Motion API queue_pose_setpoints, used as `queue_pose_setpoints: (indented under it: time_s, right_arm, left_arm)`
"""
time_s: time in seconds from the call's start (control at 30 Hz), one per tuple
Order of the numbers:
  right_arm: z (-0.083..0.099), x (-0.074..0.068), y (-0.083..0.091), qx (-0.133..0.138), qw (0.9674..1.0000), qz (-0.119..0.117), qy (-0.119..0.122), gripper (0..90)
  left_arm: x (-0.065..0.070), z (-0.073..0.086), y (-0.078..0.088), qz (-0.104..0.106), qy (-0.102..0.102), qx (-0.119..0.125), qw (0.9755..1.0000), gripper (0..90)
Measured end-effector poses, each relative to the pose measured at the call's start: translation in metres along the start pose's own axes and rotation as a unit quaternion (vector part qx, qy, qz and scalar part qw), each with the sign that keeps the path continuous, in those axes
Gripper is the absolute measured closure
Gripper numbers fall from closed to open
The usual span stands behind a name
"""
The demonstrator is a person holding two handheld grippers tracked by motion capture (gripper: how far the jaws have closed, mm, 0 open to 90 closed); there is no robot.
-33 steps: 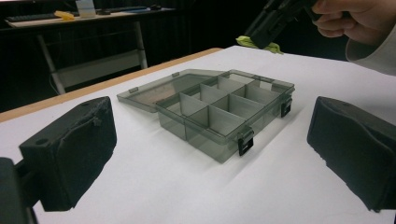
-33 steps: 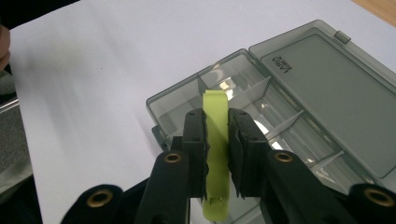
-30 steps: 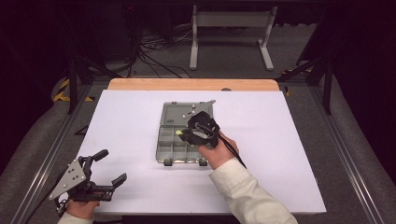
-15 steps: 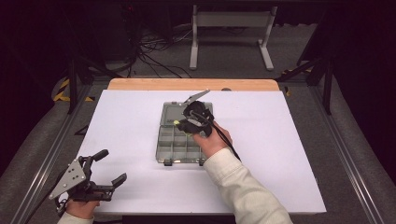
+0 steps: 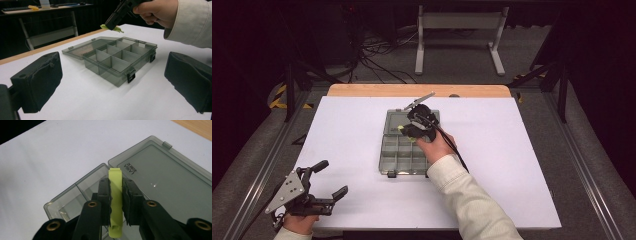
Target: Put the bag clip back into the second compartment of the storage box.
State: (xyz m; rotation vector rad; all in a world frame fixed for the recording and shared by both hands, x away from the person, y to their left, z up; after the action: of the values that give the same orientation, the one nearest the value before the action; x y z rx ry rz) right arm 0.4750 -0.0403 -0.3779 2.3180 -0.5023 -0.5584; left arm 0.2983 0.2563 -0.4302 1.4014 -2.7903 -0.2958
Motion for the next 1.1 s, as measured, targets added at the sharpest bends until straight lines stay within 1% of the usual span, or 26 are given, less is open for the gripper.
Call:
queue_pose_setpoints:
  time_s: [0.07, 0.23, 0.37, 0.53, 0.67, 0.77, 0.8, 0.87, 1.1]
  right_arm:
    - [0.003, 0.0, -0.004, -0.003, 1.0, -0.001, 0.001, 77.7]
    - [0.007, 0.004, -0.012, -0.006, 0.9998, -0.013, -0.014, 77.7]
    - [0.008, 0.005, -0.018, -0.007, 0.9996, -0.019, -0.02, 77.7]
    - [0.009, 0.006, -0.026, -0.01, 0.9995, -0.021, -0.023, 77.7]
    - [0.009, 0.006, -0.031, -0.014, 0.9994, -0.018, -0.024, 77.7]
    - [0.009, 0.007, -0.033, -0.014, 0.9993, -0.019, -0.028, 77.8]
    - [0.009, 0.007, -0.034, -0.015, 0.9992, -0.019, -0.033, 77.7]
    - [0.01, 0.008, -0.036, -0.017, 0.9992, -0.019, -0.031, 77.7]
    - [0.012, 0.01, -0.04, -0.019, 0.9989, -0.018, -0.038, 77.7]
  left_arm:
    - [0.0, 0.0, 0.0, -0.001, 0.001, 0.001, 1.0, 2.1]
    - [0.001, 0.0, -0.001, 0.002, 0.0, -0.001, 1.0, 2.0]
    - [0.001, 0.0, -0.001, 0.003, 0.001, -0.003, 1.0, 2.0]
    - [0.001, 0.0, -0.001, 0.003, 0.0, -0.003, 1.0, 2.1]
    - [0.001, 0.0, -0.001, 0.003, 0.002, -0.003, 1.0, 2.1]
    - [0.001, 0.0, -0.001, 0.003, -0.001, -0.003, 1.0, 2.1]
    - [0.001, 0.0, -0.001, 0.003, -0.001, -0.003, 1.0, 2.1]
    - [0.001, 0.001, -0.002, 0.003, -0.001, -0.002, 1.0, 2.1]
    - [0.001, 0.001, -0.001, 0.003, -0.002, -0.003, 1.0, 2.1]
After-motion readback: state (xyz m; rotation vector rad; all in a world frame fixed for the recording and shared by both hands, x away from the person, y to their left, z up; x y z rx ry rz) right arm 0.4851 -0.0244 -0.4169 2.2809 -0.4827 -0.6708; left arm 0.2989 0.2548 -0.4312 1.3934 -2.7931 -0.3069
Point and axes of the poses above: each handheld gripper's, and its own axes: y roughly backward along the jaws, z roughly out of its underside, x roughly to its right, the point moved 3 cm from there along -y, roughly forward along the jaws, and after that the axes turned 12 degrees about -z, right-handed, at the moved point
